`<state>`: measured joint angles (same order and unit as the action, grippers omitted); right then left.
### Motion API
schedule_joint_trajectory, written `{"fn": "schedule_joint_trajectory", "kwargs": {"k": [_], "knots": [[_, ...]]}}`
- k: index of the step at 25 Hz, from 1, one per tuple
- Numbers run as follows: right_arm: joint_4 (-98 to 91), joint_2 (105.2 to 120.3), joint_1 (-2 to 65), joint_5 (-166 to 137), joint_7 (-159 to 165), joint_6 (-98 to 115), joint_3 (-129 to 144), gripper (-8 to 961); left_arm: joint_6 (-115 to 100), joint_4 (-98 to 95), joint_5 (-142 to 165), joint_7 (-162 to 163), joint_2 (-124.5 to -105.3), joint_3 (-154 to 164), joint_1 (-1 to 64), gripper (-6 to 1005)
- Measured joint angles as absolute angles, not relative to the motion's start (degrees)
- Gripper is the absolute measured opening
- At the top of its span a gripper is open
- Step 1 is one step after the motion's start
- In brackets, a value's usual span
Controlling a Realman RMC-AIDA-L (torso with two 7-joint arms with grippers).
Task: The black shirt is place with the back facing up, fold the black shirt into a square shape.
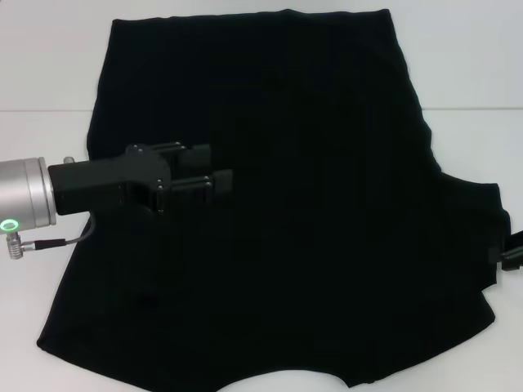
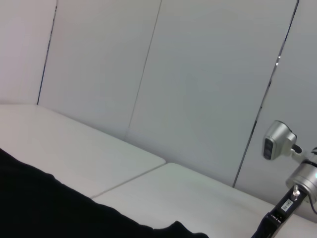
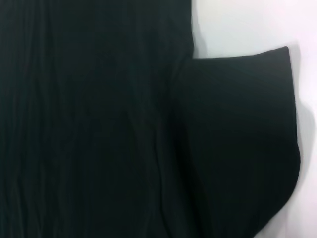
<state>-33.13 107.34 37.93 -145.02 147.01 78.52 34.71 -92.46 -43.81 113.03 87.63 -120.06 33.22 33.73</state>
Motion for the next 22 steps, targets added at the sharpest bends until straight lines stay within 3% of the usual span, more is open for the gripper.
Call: {"fn": "schedule_joint_trajectory", "kwargs": {"k": [22], "knots": [[-29.70, 107.68, 39.27, -145.01, 147.21, 74.30, 34.71, 220, -92.46, -43.84, 111.23, 86.99, -119.81, 33.22, 32.77, 662]]}}
